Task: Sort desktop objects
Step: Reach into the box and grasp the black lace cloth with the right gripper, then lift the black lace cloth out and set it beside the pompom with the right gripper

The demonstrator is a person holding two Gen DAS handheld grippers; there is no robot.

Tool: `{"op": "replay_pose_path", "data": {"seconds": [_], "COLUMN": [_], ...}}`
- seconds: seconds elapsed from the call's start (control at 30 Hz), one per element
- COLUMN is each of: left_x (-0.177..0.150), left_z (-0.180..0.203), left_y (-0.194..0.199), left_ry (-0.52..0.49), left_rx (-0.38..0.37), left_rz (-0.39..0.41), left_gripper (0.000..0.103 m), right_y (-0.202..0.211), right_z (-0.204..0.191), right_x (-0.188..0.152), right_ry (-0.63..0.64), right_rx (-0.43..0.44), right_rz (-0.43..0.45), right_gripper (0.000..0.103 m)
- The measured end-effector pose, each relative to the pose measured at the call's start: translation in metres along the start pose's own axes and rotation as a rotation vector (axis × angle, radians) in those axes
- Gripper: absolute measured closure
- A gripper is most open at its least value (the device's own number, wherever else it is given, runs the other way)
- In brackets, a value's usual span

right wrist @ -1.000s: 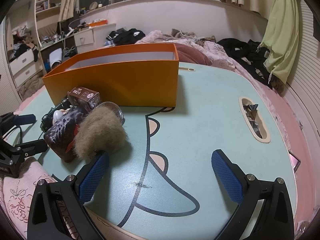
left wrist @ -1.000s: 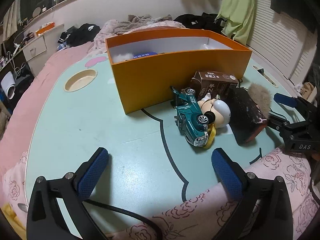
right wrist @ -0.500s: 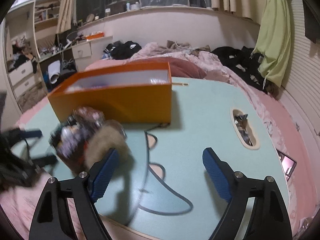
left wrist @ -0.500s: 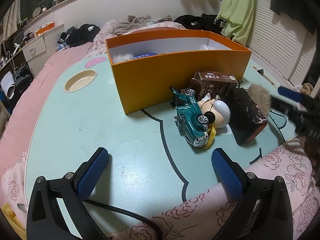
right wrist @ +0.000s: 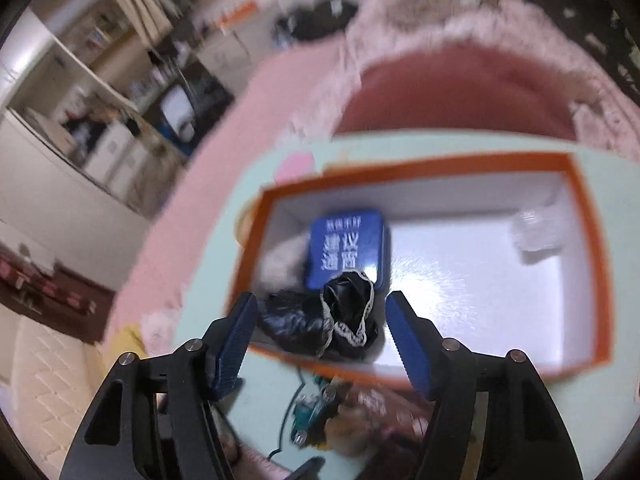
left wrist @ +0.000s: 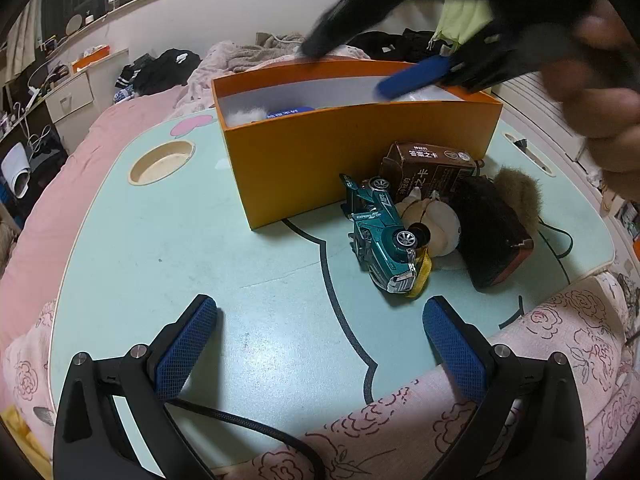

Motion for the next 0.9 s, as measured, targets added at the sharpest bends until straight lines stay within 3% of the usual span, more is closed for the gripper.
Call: {"op": "replay_pose_path", "data": {"seconds": [0.07, 0.1, 0.17, 0.3, 0.47, 0.63, 0.8, 0.9], "left_x": [0.001, 0.001, 0.001, 0.003, 0.003, 0.002, 0.003, 0.003], "left_z": [-0.001, -0.001, 0.000, 0.001, 0.000, 0.000, 0.001, 0.000], "left_y": [0.001, 0.001, 0.001, 0.001, 0.001, 0.001, 0.000, 0.000], "left_ry": [0.001, 0.002, 0.004, 0.005, 0.006, 0.006, 0.006, 0.005], "left_rx": [-0.001, -0.001, -0.002, -0.001, -0.001, -0.001, -0.001, -0.001], "left_rz": [0.003, 0.003, 0.005, 0.008, 0.008, 0.008, 0.007, 0.008], "left_gripper": [0.000, 0.000, 0.000, 0.000, 0.000, 0.000, 0.000, 0.000], "right_y": [-0.020, -0.027, -0.026, 0.001, 0.076, 0.150, 0.164, 0.145], "right_z": [0.007, 0.006, 0.006, 0.002, -0.013, -0.004, 0.051, 0.080], "right_x": [-0.003, -0.004, -0.003, 0.001, 0.000, -0.021, -0.074, -0.105], "right_ry": [0.007, 0.004, -0.048, -0.061, -0.019, 0.024, -0.069, -0.162], "right_rx": [-0.043, -0.010, 0.068, 0.123, 0.219, 0.186, 0.095, 0.133], "right_rz": [-0.055, -0.059, -0.049, 0.032, 0.218, 0.399, 0.456, 0.432], "right_gripper": [0.039, 0.055, 0.074, 0.090, 0.091, 0.091, 0.091, 0.091]}}
Point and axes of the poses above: each gripper's, at about its wrist camera, not at the fingertips, and y roughly against the way its jaws point, z to its right, x to its top, the point moved 9 cm from there along -y, roughly the way its jaws point, and after that the axes turned 8 degrees about x, right-handed, at the moved point
